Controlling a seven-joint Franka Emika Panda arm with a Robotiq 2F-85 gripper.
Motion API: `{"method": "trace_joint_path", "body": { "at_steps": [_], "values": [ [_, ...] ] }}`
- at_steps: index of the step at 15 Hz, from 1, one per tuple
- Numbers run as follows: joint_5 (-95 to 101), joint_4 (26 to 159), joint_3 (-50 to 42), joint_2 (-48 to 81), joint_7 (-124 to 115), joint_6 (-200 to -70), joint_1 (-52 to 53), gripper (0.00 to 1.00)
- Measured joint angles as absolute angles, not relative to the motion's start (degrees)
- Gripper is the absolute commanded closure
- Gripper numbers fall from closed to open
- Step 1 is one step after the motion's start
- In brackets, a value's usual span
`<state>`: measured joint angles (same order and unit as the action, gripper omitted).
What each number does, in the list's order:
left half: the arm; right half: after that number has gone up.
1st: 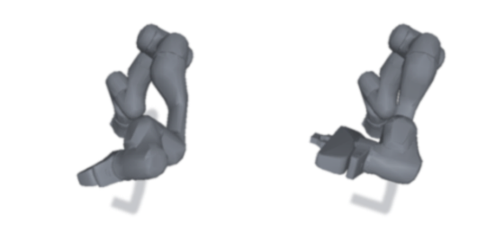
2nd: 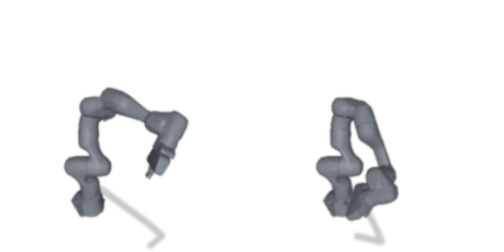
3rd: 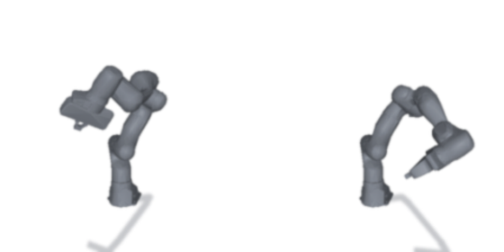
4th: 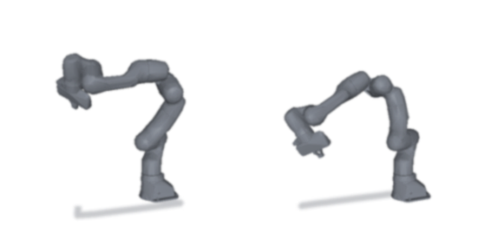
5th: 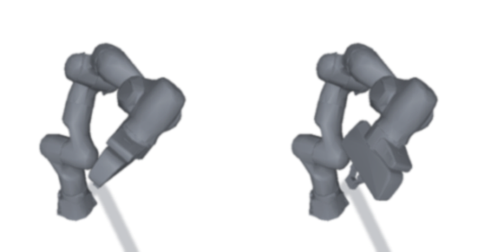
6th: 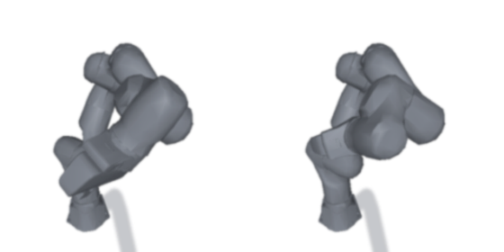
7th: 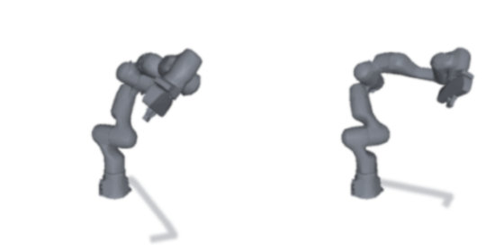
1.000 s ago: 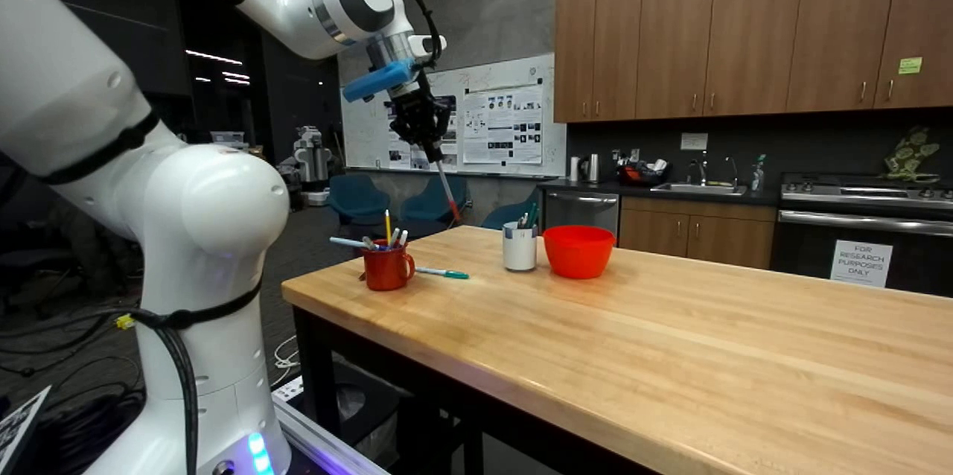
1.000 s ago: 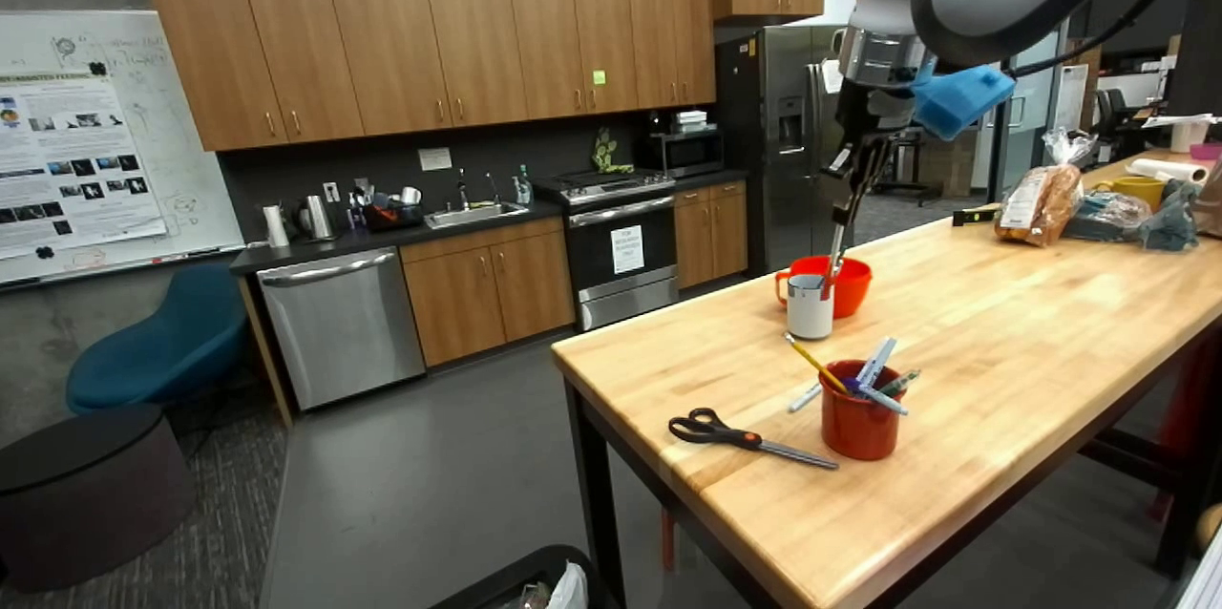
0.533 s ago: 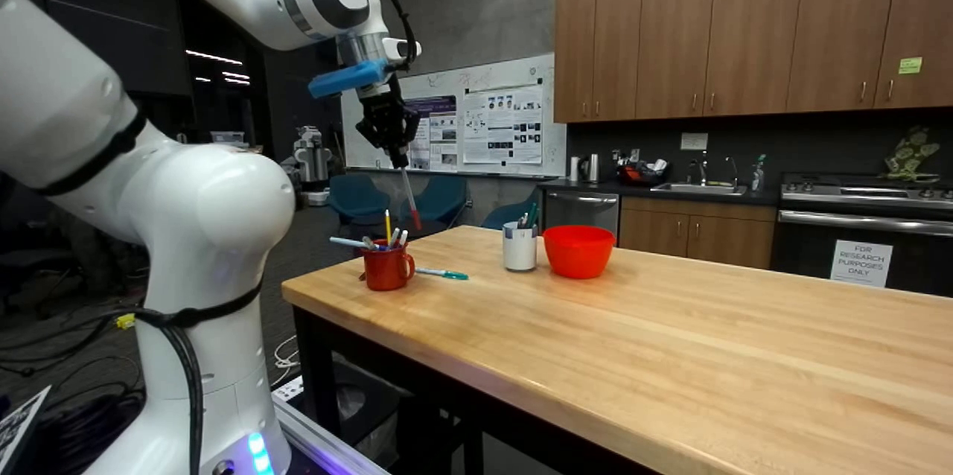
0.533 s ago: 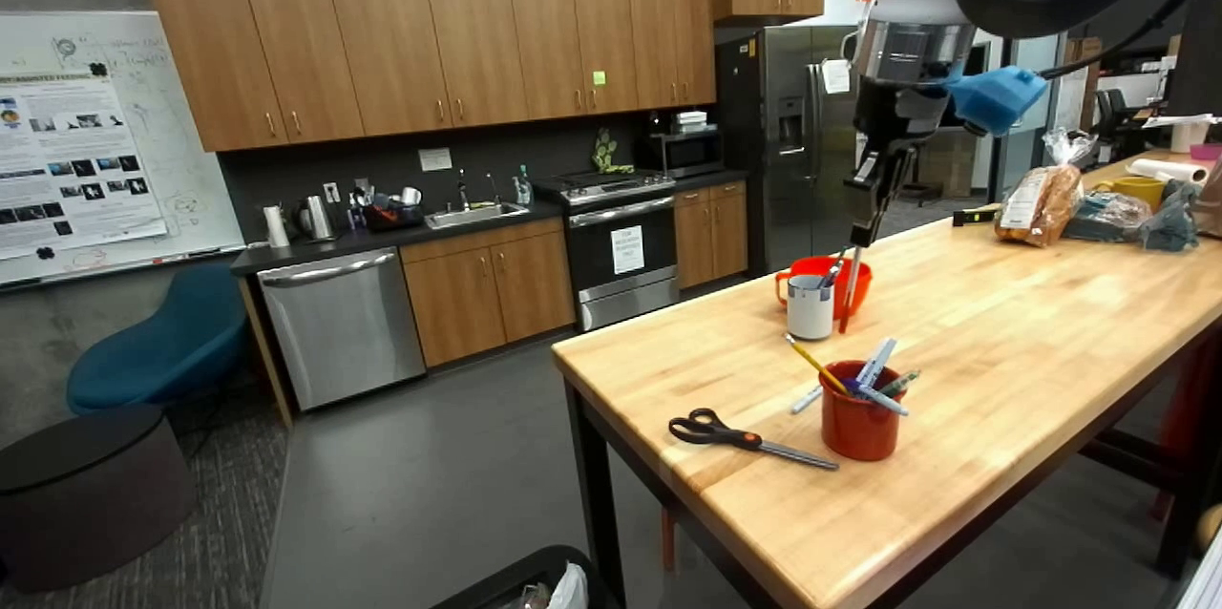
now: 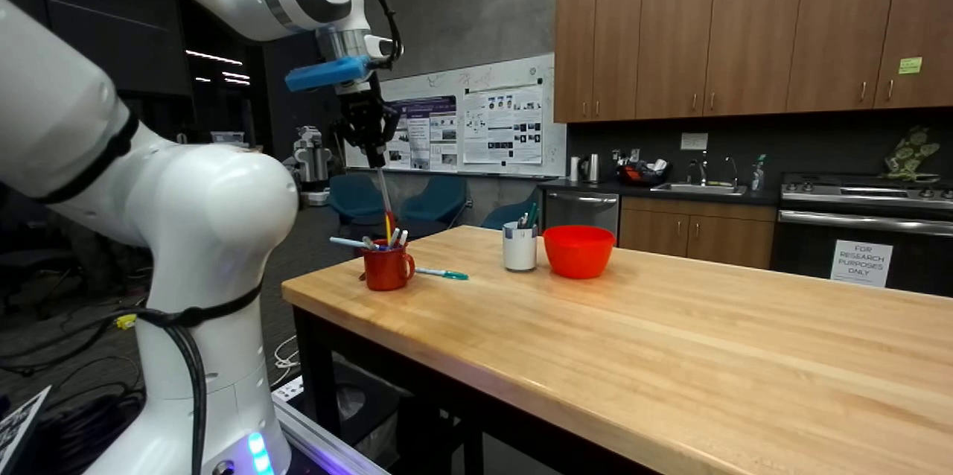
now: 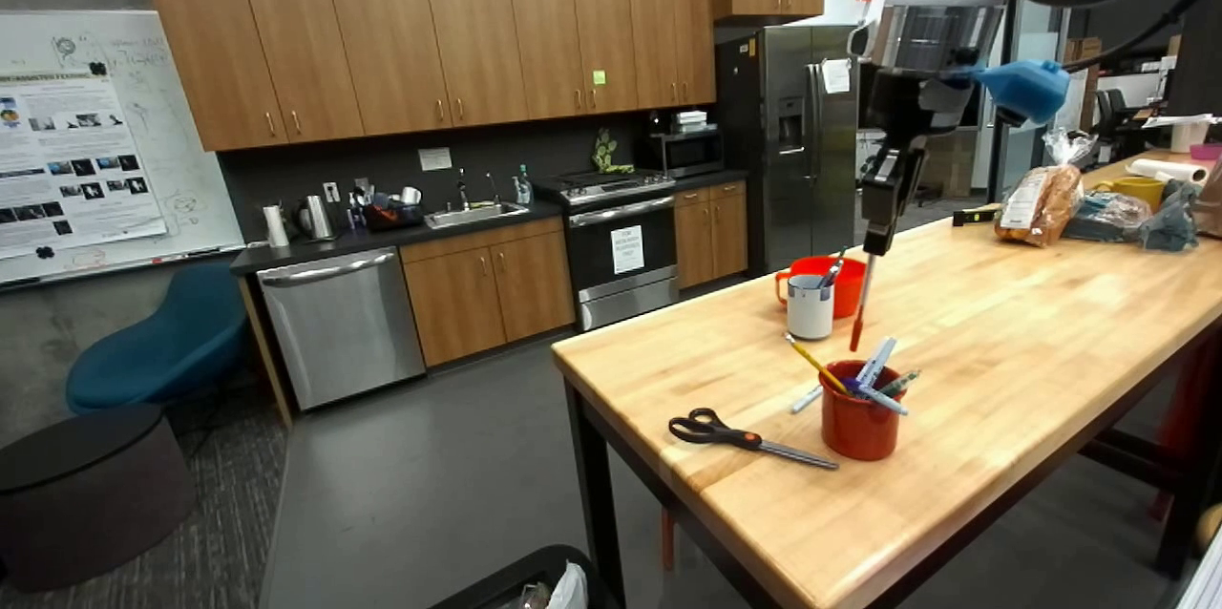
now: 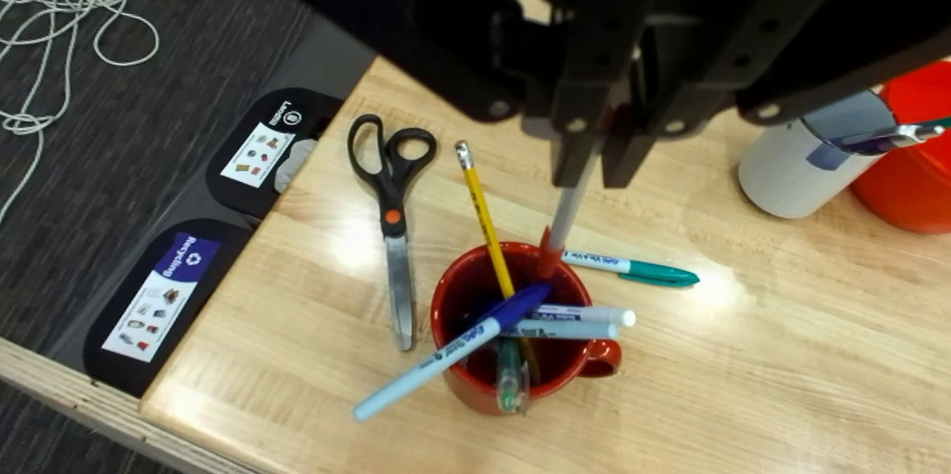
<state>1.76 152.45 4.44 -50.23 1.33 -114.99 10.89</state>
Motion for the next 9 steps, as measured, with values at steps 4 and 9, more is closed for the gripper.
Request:
{"method": "trace_joint_path", "body": {
  "at_steps": [4, 9],
  "values": [
    [1.64, 153.22, 4.75, -50.22, 1.89, -114.29, 11.32, 0.97],
    [1.63, 154.90, 4.75, -49.85, 3.72, -114.81, 11.43, 0.97]
  ]
}}
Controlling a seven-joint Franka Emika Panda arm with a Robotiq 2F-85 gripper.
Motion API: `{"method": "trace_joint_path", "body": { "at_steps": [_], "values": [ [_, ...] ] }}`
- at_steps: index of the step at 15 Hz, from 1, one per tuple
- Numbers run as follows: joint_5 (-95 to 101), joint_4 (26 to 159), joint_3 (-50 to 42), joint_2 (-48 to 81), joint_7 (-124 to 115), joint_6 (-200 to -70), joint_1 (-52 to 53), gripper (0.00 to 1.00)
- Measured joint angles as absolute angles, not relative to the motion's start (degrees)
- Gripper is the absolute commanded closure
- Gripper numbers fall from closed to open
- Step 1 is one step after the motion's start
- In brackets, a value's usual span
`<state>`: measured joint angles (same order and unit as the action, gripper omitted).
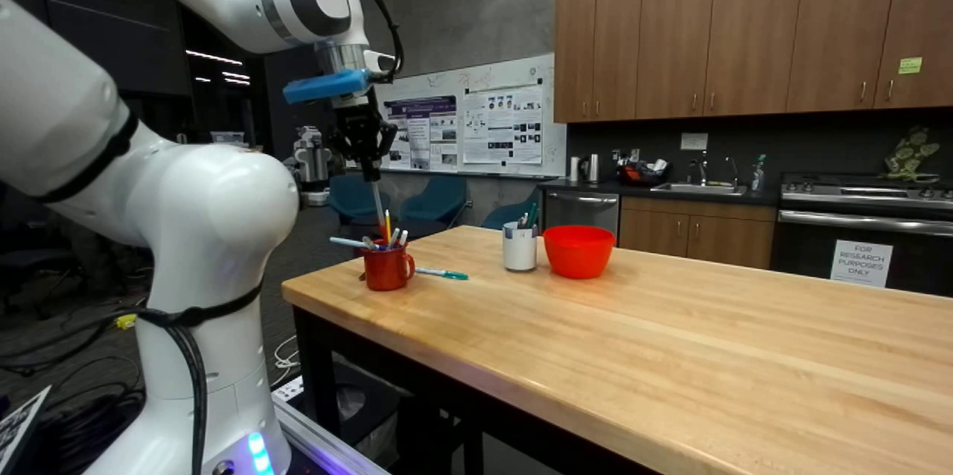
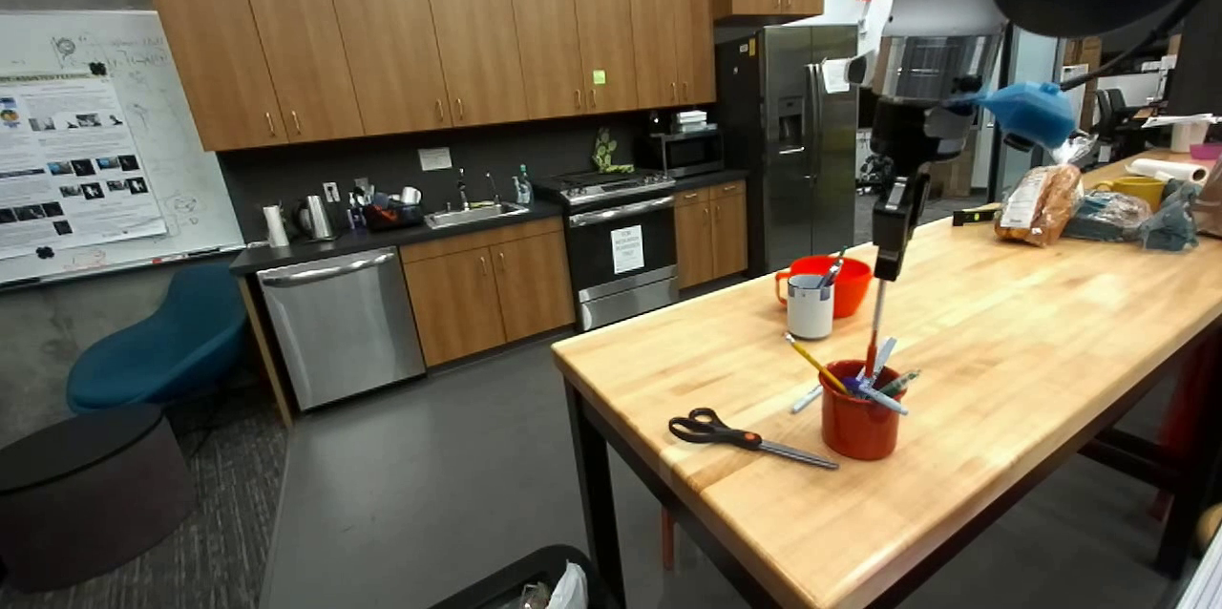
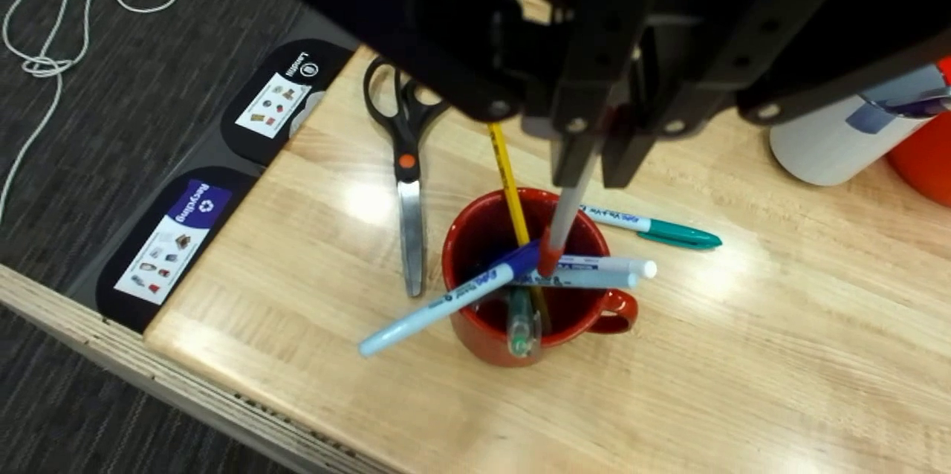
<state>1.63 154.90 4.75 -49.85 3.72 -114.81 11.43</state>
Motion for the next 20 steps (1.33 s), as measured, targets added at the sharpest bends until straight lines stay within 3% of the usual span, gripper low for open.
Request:
{"method": "trace_joint_path", "body": {
  "at_steps": [17, 18, 20],
  "values": [
    [1.63, 158.03, 3.87, -39.27, 6.60, -125.09, 11.11, 0.97],
    [1.63, 158.06, 3.82, -38.66, 6.60, -125.10, 11.05, 0.64],
    [1.64, 157.89, 3.79, -38.01, 6.60, -125.19, 10.92, 0.60]
  ]
}}
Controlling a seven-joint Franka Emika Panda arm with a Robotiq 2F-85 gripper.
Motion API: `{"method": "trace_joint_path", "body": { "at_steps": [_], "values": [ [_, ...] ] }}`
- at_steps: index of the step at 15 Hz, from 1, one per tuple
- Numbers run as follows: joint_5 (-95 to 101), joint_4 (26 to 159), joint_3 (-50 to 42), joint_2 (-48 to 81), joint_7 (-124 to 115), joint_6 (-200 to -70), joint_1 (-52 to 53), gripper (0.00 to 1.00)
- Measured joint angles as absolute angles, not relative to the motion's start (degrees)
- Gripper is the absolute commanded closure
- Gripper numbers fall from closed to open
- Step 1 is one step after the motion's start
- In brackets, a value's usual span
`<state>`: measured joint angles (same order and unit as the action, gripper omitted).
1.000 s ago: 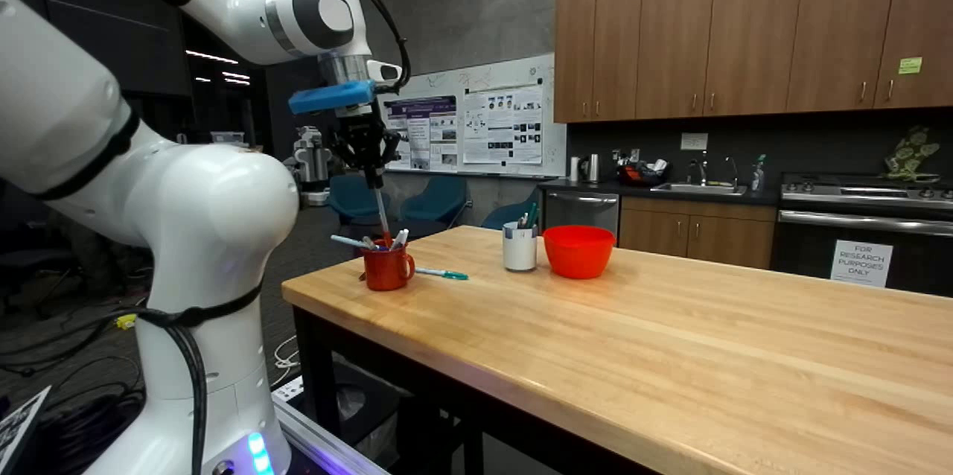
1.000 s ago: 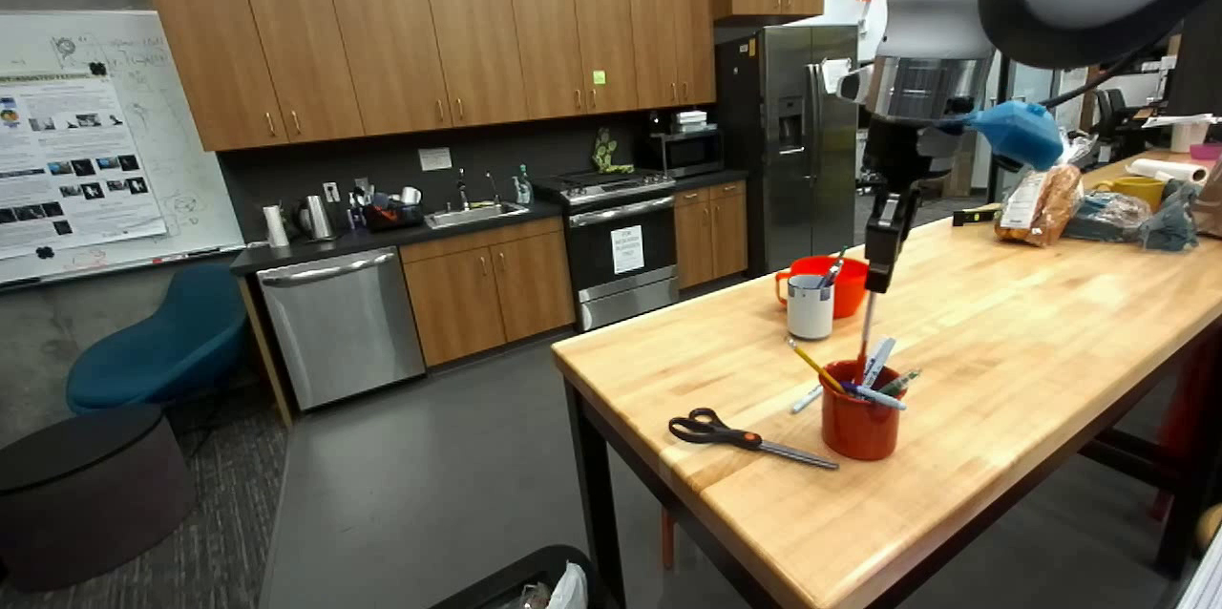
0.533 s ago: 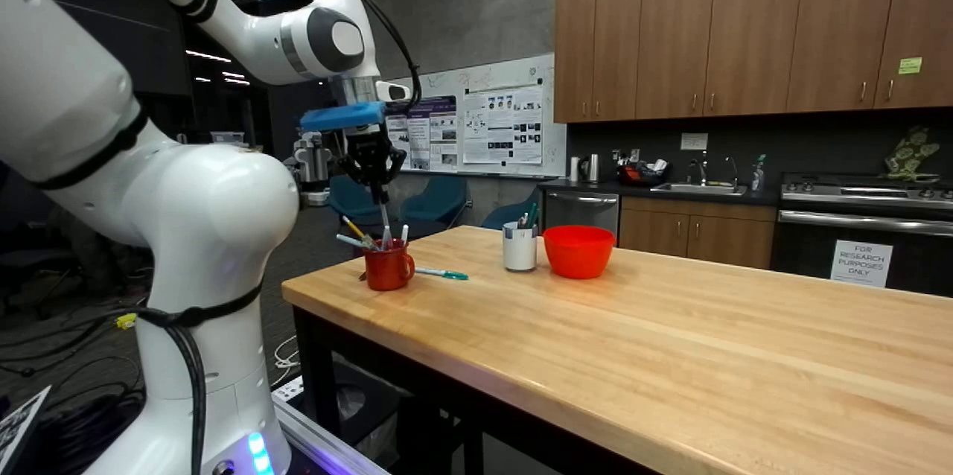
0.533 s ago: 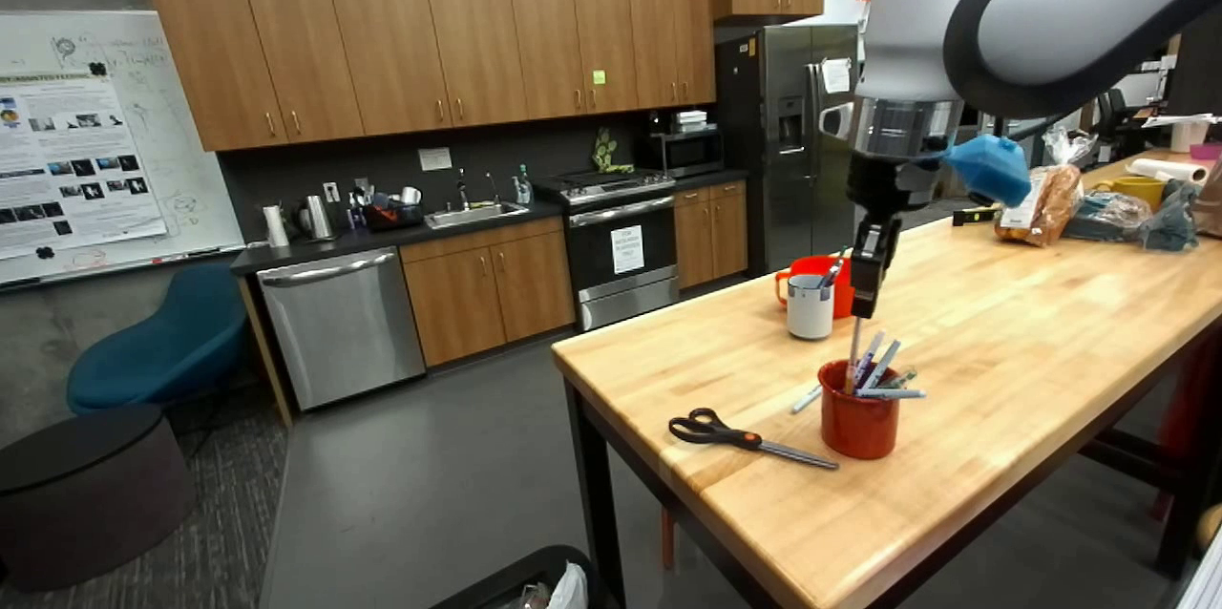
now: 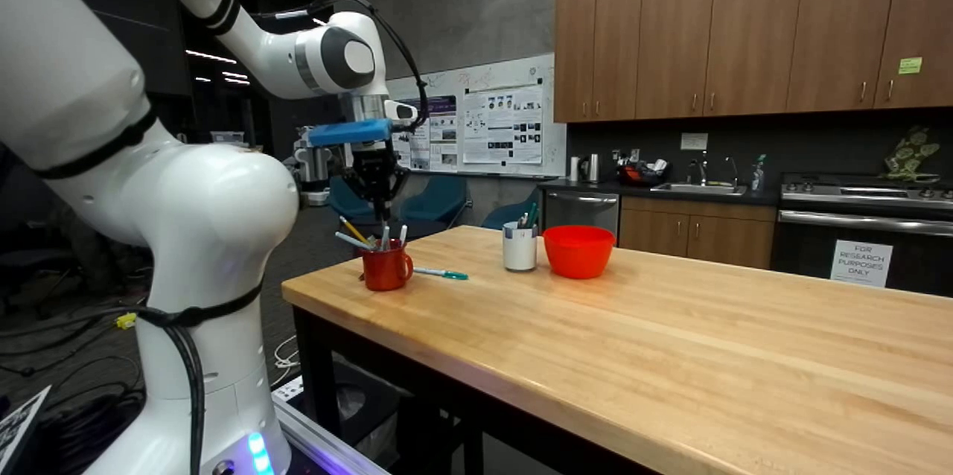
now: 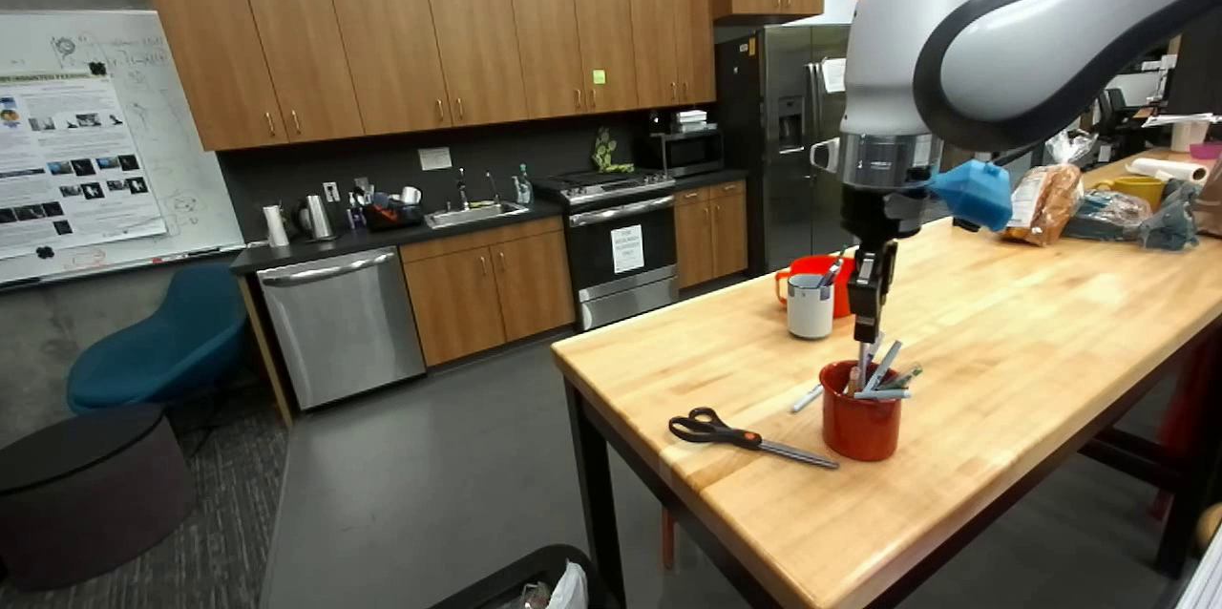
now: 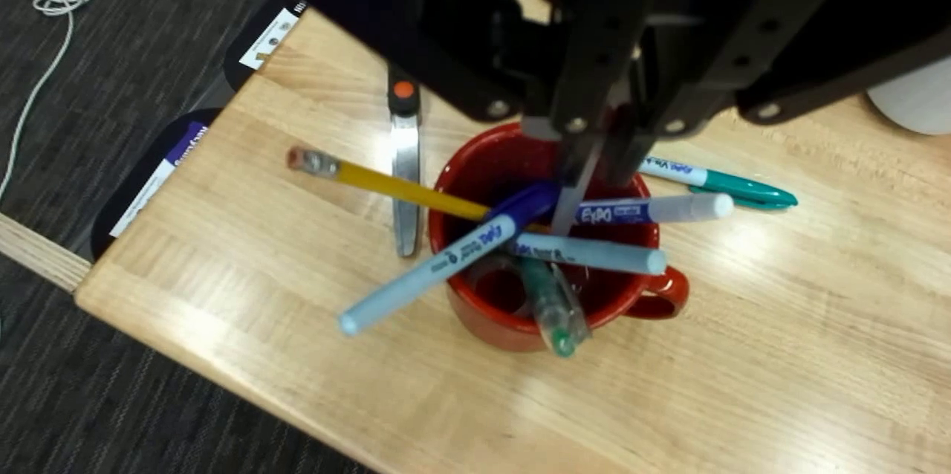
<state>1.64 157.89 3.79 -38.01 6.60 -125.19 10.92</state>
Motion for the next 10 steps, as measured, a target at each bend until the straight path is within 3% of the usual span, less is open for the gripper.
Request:
{"method": "trace_joint_path", "body": {
  "at_steps": [9, 10],
  "values": [
    [2.07, 158.01, 4.21, -38.11, 7.72, -125.80, 11.00, 0.02],
    [2.19, 157.95, 4.33, -38.22, 7.99, -126.03, 11.03, 0.01]
  ]
}}
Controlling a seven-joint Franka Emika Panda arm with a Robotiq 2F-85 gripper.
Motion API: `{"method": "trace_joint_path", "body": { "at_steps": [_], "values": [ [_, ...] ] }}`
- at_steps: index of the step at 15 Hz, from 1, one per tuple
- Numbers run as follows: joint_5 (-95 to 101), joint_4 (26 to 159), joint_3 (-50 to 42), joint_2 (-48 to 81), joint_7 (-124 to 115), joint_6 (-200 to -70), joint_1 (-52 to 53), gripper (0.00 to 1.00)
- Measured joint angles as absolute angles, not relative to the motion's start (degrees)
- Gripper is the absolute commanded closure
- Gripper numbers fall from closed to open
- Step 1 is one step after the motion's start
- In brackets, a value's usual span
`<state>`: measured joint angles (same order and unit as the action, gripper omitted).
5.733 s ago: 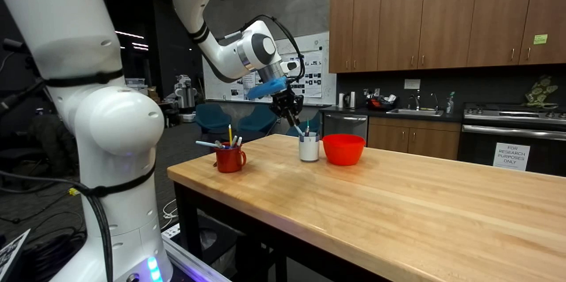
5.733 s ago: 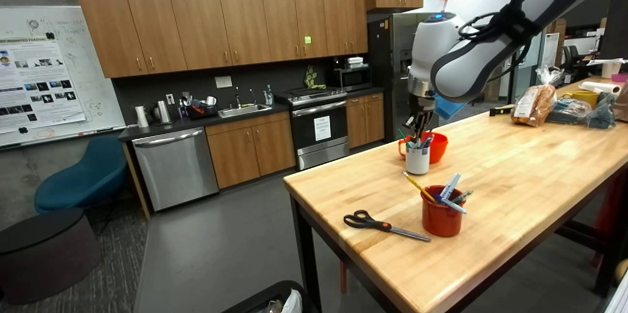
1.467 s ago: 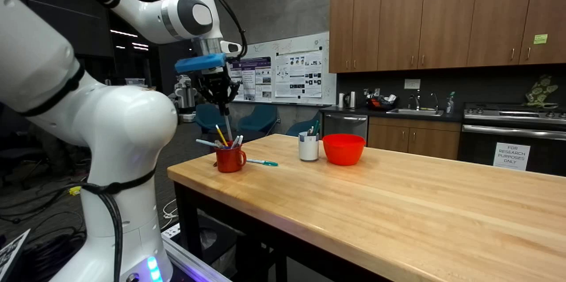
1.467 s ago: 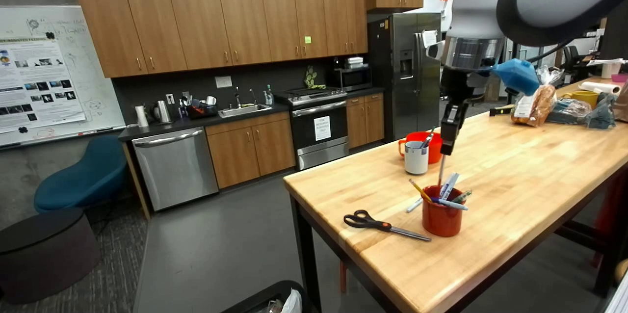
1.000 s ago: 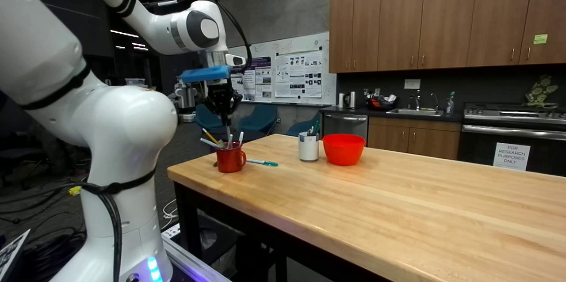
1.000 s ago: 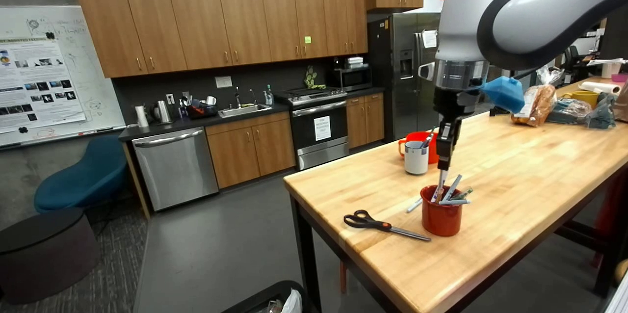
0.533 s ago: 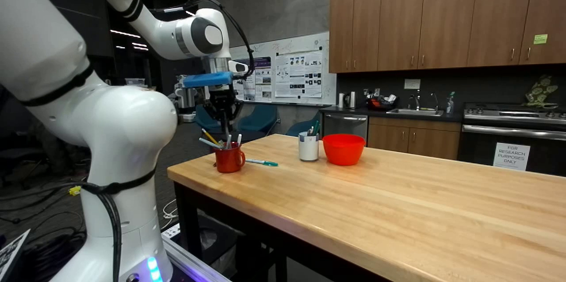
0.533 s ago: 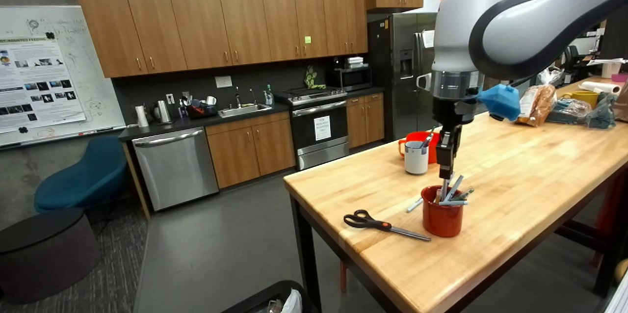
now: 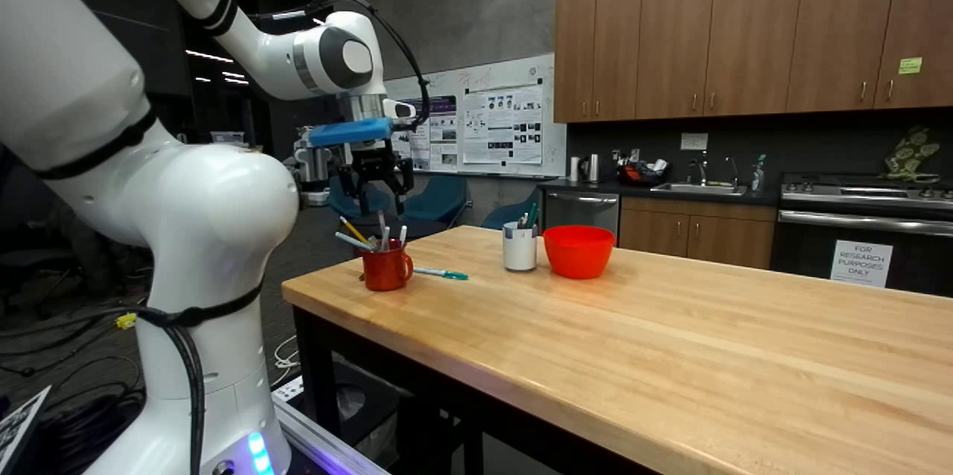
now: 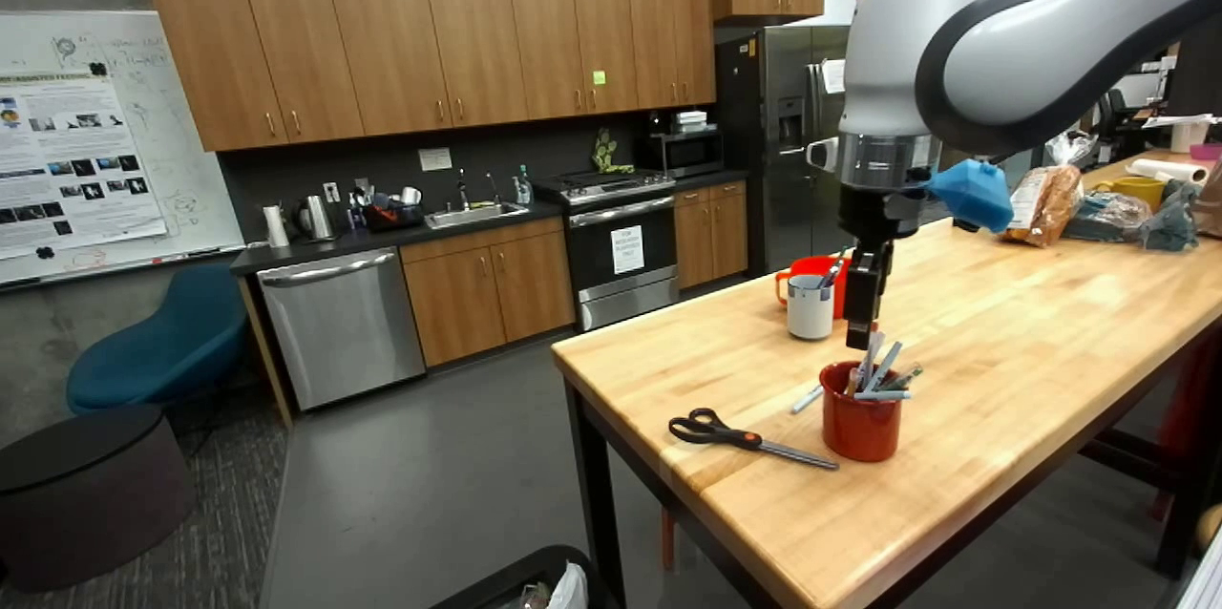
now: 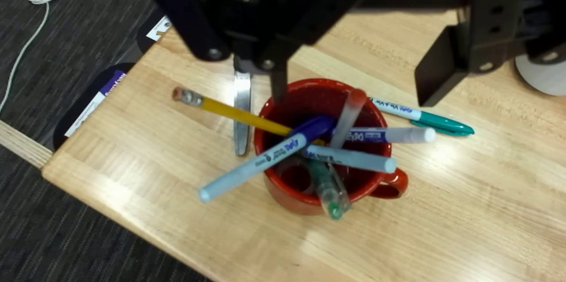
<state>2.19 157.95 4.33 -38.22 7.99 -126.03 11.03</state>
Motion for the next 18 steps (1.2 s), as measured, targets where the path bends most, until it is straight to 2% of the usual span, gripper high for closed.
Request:
{"method": "trace_joint_path", "body": {
  "at_steps": [7, 13, 18],
  "values": [
    [5.08, 156.84, 4.68, -38.33, 7.58, -129.83, 9.97, 0.00],
    [7.79, 156.08, 7.13, -33.61, -5.47, -138.08, 1.97, 0.00],
    [9.69, 153.17, 10.58, -27.21, -20.19, -138.83, -4.62, 0.00]
  ]
}}
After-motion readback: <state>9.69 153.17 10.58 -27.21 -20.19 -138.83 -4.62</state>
